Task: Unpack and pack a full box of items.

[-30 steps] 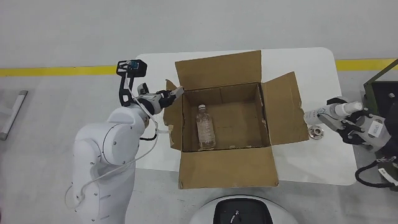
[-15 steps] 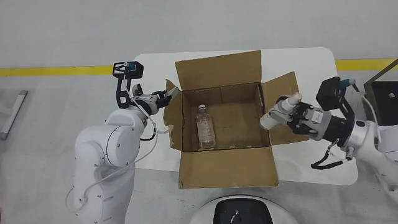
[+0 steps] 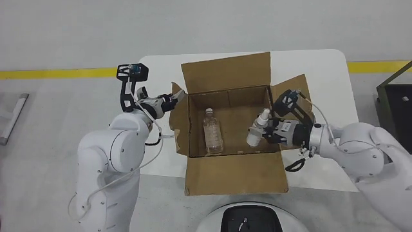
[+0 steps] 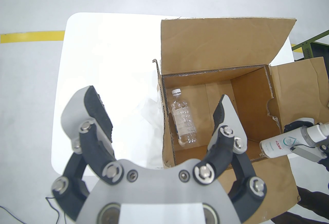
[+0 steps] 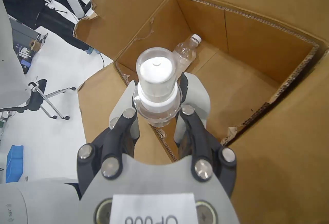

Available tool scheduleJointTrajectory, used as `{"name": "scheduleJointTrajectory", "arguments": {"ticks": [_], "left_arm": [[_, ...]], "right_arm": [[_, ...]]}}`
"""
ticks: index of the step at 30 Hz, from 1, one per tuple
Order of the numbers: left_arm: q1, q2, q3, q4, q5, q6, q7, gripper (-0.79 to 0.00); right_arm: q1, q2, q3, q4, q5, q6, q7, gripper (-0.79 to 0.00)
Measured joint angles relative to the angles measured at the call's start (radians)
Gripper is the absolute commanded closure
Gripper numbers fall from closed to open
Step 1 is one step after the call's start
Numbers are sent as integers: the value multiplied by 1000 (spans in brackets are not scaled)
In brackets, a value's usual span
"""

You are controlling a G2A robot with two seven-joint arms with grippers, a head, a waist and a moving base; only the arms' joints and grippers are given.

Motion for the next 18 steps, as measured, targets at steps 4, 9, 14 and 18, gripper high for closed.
{"name": "scheduleJointTrajectory", "arguments": {"ticks": [4, 9, 14, 18], "left_arm": [[0, 0, 0, 0, 0, 0, 0, -785], [0, 0, 0, 0, 0, 0, 0, -785], [0, 0, 0, 0, 0, 0, 0, -785], [0, 0, 0, 0, 0, 0, 0, -785]], "right_arm": [[0, 0, 0, 0, 0, 0, 0, 0], [-4, -1, -2, -4, -8, 3, -16, 0], [55, -15, -54, 51, 2, 67, -22, 0], [179, -42, -162, 140, 12, 144, 20, 0]]}}
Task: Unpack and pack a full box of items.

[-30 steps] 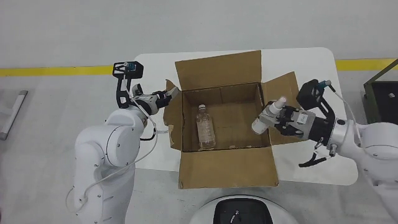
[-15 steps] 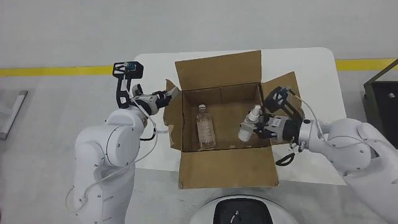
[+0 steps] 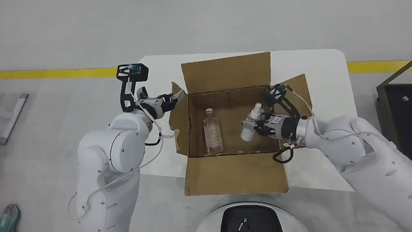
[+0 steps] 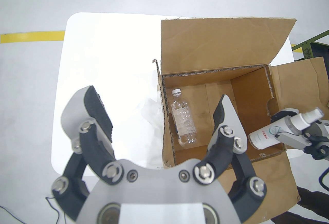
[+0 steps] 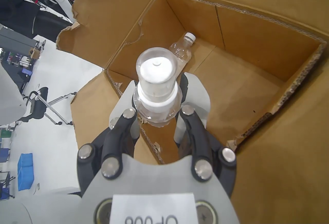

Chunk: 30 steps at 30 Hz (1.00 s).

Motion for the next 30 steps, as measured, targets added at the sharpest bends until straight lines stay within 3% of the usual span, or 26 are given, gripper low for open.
{"name": "scheduleJointTrajectory", "arguments": {"ticks": [6, 12, 21, 30], "left_arm": [[0, 0, 0, 0, 0, 0, 0, -785], [0, 0, 0, 0, 0, 0, 0, -785], [0, 0, 0, 0, 0, 0, 0, -785], [0, 0, 0, 0, 0, 0, 0, -785]], "right_arm": [[193, -59, -191, 188, 13, 91, 74, 0], [331, -127, -331, 379, 70, 144, 63, 0], [466, -213, -451, 583, 133, 175, 89, 0], [514, -276, -524, 710, 141, 179, 91, 0]]}}
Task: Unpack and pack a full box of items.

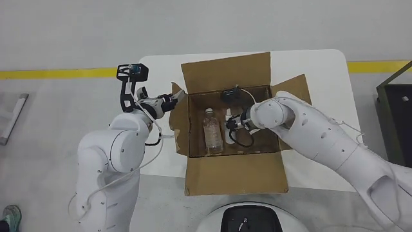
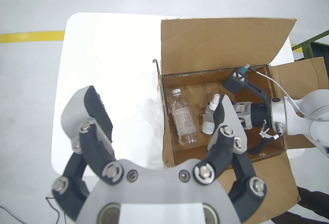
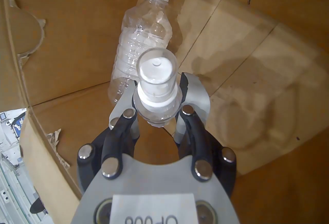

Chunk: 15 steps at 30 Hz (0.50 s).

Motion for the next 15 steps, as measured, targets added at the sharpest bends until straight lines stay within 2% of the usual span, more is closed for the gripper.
{"name": "scheduleJointTrajectory", "arguments": {"ticks": [14, 15], "left_arm": [[0, 0, 0, 0, 0, 0, 0, -785], [0, 0, 0, 0, 0, 0, 0, -785]], "right_arm": [[16, -58, -29, 103, 8, -14, 0, 0], [16, -61, -30, 110, 7, -17, 1, -18]]}}
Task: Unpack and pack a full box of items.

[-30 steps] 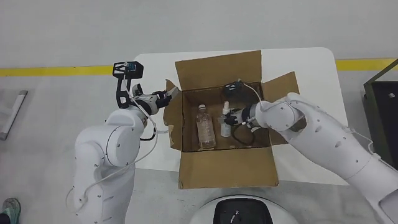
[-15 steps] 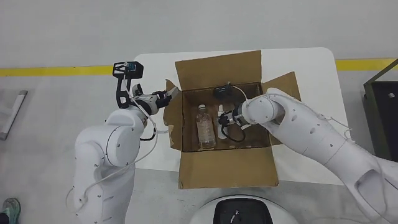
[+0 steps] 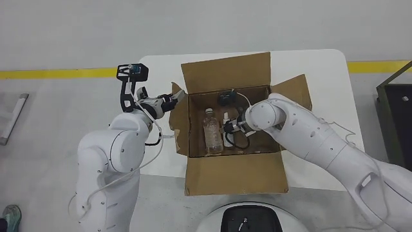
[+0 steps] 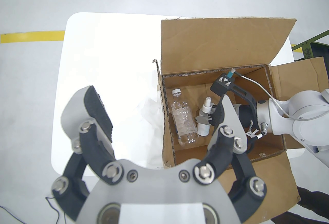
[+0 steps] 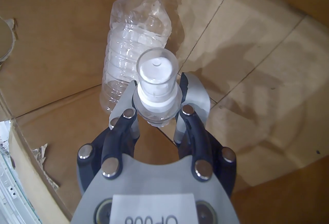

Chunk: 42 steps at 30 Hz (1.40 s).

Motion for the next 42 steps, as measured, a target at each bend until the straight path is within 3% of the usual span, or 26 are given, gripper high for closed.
{"name": "scheduleJointTrajectory", "arguments": {"ticks": [4, 5, 9, 11, 15, 19, 35, 36, 38, 41, 42], "left_arm": [[0, 0, 0, 0, 0, 0, 0, -785], [0, 0, 0, 0, 0, 0, 0, -785], [0, 0, 0, 0, 0, 0, 0, -785], [0, 0, 0, 0, 0, 0, 0, -785], [0, 0, 0, 0, 0, 0, 0, -785], [0, 0, 0, 0, 0, 0, 0, -785], [0, 0, 0, 0, 0, 0, 0, -785], [0, 0, 0, 0, 0, 0, 0, -785], [0, 0, 0, 0, 0, 0, 0, -785], [0, 0, 0, 0, 0, 0, 0, -785], [0, 0, 0, 0, 0, 0, 0, -785]], "right_arm": [[1, -11, -3, 18, -7, -4, 2, -89], [1, -13, -3, 22, -8, -5, 2, -157], [1, -22, 2, 39, -11, -11, 1, -194], [1, -25, 4, 46, -14, -13, 3, -252], [1, -31, 10, 56, -21, -16, 9, -259], [-2, -35, 16, 63, -30, -20, 8, -332], [-19, -37, 57, 51, -74, -27, 12, -397], [-22, -35, 63, 42, -81, -27, 13, -431], [-27, -29, 75, 22, -89, -28, 15, -588], [-44, -14, 105, -28, -108, -33, 15, -591], [-54, -6, 120, -56, -122, -34, 15, -631]]}}
